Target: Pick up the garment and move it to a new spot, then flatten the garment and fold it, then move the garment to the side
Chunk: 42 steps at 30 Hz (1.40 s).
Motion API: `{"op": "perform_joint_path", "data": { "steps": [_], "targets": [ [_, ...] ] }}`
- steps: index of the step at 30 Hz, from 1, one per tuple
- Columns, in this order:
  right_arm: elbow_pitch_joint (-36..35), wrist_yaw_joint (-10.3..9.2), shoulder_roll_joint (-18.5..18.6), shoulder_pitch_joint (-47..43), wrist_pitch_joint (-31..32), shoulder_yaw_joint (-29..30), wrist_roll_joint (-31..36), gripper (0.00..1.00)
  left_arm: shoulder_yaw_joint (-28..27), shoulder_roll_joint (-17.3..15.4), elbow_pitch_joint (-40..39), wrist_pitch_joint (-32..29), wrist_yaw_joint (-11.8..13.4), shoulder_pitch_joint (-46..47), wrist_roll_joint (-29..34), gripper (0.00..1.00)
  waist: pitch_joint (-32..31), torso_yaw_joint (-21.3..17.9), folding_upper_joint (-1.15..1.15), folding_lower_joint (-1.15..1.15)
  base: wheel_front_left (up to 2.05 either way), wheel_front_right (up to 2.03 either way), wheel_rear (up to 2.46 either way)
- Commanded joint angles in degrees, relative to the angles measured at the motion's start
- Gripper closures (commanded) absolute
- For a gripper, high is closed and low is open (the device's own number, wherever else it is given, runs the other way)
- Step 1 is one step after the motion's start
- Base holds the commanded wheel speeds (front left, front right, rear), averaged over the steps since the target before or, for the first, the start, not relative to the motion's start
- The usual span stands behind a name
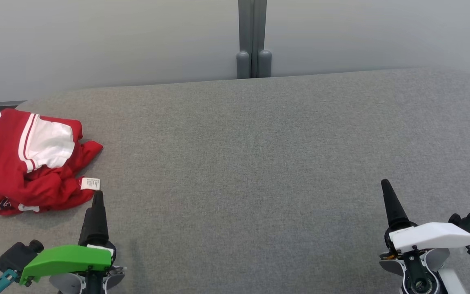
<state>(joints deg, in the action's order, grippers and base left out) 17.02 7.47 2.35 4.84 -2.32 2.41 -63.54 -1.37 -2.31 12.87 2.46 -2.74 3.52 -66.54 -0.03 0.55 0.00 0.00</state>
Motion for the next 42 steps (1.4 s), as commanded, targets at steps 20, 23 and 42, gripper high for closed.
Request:
{"op": "perform_joint_path", "data": {
  "steps": [20, 23, 42],
  "targets": [
    [-2.0, 0.02, 0.4, 0.9, -4.3, -2.8, 21.4, 0.00, 4.5, -2.0, 0.0, 4.1, 2.0, -0.1, 25.6, 0.00, -0.2, 0.5, 0.00, 0.00, 0.00, 0.00, 0.00],
    [-2.1, 0.02, 0.4, 1.0, -4.7, -3.2, 23.2, 0.00, 4.7, -2.0, 0.0, 4.6, 2.1, 0.0, 27.6, 0.00, -0.2, 0.6, 0.00, 0.00, 0.00, 0.00, 0.00],
    [-1.5, 0.02, 0.5, 1.2, -7.0, -4.8, 34.7, 0.00, 6.6, -2.3, 0.5, 7.5, 3.1, 0.4, 39.8, 0.00, 0.0, 1.7, 0.00, 0.00, 0.00, 0.00, 0.00]
  ]
}}
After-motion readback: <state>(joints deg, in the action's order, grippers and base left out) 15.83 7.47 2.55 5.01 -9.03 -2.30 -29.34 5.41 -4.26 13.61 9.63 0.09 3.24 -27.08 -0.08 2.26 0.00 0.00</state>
